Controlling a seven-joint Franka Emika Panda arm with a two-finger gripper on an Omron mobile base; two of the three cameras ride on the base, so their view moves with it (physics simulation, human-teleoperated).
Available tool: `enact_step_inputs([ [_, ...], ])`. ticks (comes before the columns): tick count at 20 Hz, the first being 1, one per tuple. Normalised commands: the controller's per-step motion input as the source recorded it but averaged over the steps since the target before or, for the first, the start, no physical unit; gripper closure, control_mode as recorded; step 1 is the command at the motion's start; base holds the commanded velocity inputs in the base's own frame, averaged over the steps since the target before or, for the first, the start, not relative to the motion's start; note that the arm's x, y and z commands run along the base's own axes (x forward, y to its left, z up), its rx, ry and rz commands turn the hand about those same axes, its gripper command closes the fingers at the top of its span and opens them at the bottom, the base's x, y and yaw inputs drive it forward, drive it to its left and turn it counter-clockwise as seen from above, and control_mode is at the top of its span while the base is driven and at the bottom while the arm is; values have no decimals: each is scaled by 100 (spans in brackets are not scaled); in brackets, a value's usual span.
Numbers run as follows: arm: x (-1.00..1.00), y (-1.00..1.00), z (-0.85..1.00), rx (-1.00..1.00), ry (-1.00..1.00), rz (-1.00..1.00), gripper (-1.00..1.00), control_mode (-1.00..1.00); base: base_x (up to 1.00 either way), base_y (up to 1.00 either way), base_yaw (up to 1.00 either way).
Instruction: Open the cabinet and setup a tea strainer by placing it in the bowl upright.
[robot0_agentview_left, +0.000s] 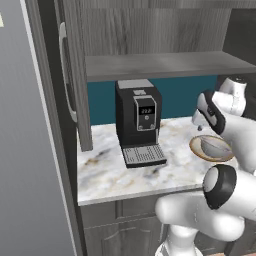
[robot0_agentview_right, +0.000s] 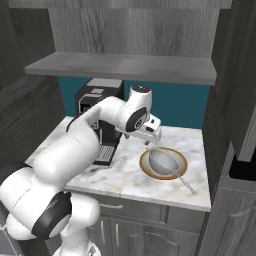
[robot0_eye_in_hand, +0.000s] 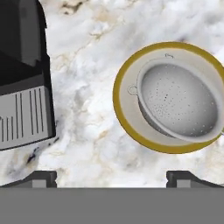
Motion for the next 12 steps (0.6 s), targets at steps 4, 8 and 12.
enact_step_inputs([
  [4, -13, 3, -2, 0, 16, -18, -100, -100, 0, 0, 0],
  [8, -47, 49, 0, 0, 0, -14, -100, -100, 0, 0, 0],
  [12, -64, 76, 0, 0, 0, -7, -100, -100, 0, 0, 0],
])
